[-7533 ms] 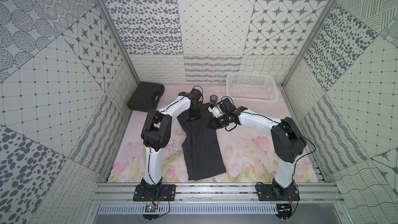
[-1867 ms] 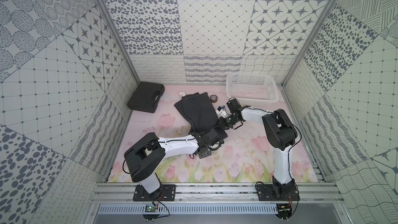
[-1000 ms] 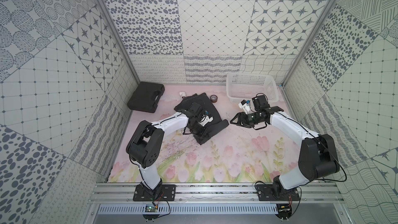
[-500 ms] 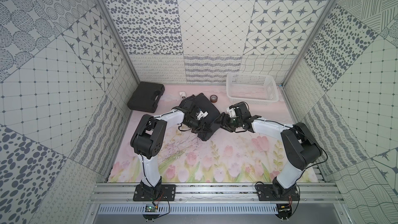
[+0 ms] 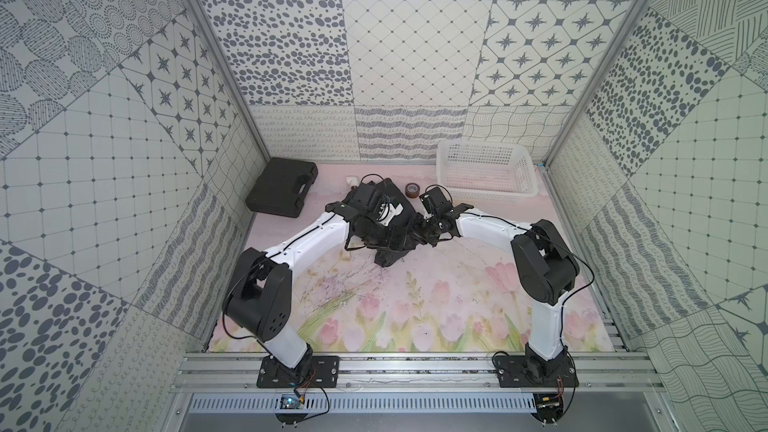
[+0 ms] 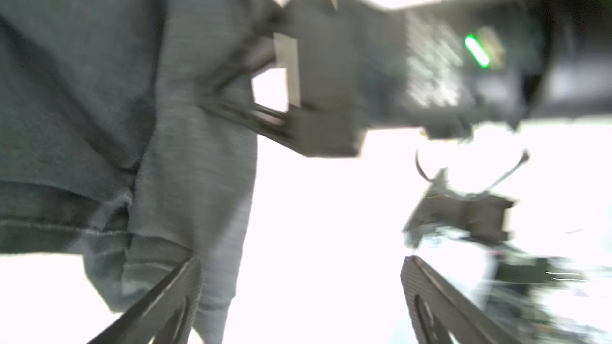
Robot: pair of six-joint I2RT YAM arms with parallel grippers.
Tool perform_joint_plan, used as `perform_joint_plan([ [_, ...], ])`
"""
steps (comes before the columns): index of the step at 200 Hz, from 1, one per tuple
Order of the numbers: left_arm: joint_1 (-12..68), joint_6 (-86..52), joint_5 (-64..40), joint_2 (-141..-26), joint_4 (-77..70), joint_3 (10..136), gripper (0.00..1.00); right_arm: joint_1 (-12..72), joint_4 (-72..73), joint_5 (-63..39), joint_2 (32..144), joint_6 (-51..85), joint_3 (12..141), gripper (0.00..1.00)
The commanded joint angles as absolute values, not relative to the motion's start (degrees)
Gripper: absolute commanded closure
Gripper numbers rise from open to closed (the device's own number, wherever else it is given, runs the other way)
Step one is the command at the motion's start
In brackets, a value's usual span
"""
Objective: Roll up the long pants
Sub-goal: Roll the long pant at the center of the board.
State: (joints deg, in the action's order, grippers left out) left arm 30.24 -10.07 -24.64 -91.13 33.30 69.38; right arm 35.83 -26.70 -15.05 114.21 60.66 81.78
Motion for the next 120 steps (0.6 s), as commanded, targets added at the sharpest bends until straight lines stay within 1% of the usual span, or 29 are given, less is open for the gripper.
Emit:
perform_joint_plan([
  [1, 44.0, 6.5, 17.2, -82.2, 34.0, 59.3, 0.01, 36.4, -38.2, -11.9, 117.3, 61.0, 86.7, 0.95],
  [15, 47.9, 7.2, 25.9, -81.6, 28.5, 53.8, 0.01, 36.0, -39.8, -12.9, 118.4, 61.0, 88.4, 0.94],
  [30, 49.2, 9.1, 35.0, -83.5, 23.2, 51.3, 0.01, 35.8, -41.6, -13.3, 118.8, 59.7, 89.9, 0.93],
  [50, 49.2, 18.7, 42.2, -86.7, 13.8, 49.8, 0.01, 35.9, -43.0, -14.5, 118.2, 57.6, 90.5, 0.92],
  [75, 49.1, 30.7, 42.1, -89.8, 1.9, 49.7, 0.01, 35.9, -43.9, -16.8, 117.6, 55.7, 89.5, 0.91],
  [100, 49.1, 39.7, 36.5, -94.1, -4.2, 49.7, 0.01, 35.9, -43.1, -20.1, 117.7, 53.9, 89.2, 0.91],
  [108, 48.9, 41.7, 34.4, -95.5, -5.3, 50.0, 0.01, 35.9, -42.8, -21.2, 117.7, 53.2, 89.4, 0.89],
  [120, 47.7, 41.6, 31.3, -97.3, -4.1, 51.7, 0.07, 35.9, -42.9, -22.0, 117.3, 51.5, 89.7, 0.88],
])
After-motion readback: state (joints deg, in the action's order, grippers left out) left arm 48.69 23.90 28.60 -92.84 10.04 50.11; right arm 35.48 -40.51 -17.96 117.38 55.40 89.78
